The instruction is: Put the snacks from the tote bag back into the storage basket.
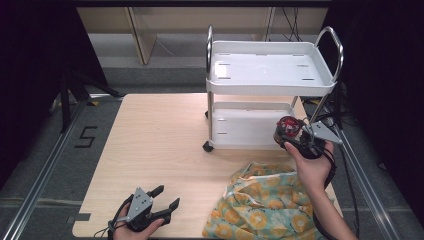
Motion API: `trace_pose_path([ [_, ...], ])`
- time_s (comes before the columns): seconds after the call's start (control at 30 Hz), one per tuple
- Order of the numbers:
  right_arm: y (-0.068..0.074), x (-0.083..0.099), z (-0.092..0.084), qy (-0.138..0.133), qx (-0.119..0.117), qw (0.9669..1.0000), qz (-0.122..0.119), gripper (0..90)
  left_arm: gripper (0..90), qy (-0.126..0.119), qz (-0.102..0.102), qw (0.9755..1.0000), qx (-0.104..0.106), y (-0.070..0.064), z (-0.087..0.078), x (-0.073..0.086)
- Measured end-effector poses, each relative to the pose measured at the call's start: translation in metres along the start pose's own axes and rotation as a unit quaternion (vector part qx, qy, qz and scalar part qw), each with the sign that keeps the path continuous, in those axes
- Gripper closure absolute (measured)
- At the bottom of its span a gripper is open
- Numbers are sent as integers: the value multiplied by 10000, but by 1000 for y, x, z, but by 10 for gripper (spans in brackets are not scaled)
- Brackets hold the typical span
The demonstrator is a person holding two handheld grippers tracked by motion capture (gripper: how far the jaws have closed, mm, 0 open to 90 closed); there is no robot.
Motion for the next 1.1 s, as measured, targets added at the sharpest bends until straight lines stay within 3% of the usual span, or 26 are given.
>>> trace_pose_path([
  [0.1,3,0,1,17,56,9999,156,263,313,-2,0,10000,6,0,0,0],
  [0.17,0,1,2,34,32,10000,18,263,313,-1,-5,10000,3,0,0,0],
  [0.23,1,0,3,7,58,9999,148,264,313,-3,-3,10000,5,0,0,0],
  [0.3,-3,0,3,28,71,10000,-46,264,313,-2,0,10000,0,0,0,0],
  [0.33,-1,0,3,41,125,9999,107,263,313,1,1,10000,-1,0,0,0],
  [0.4,-1,-1,3,17,106,9998,163,263,313,-1,1,10000,-3,0,0,0],
  [0.53,-4,-1,5,27,161,9998,107,263,313,9,72,10000,6,1,0,0],
  [0.73,-5,0,9,13,167,9998,107,263,313,-3,3,10000,3,0,0,0],
  [0.8,-7,1,10,49,134,9999,-13,263,314,-6,-1,10000,1,1,0,0],
  [0.93,-6,1,12,-10,140,9999,57,263,313,-2,1,10000,6,0,0,0],
  [1.1,-6,2,12,113,193,9997,98,263,313,-2,4,10000,-1,1,0,0],
])
Point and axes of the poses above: each handheld gripper's, and its own axes: z roughly forward along the jaws, x roughly out of its underside, y roughly to its left, the point moved 6 cm from there along z, roughly forward along the jaws, and after that the axes turned 8 degrees about -y, right-handed, at the moved point
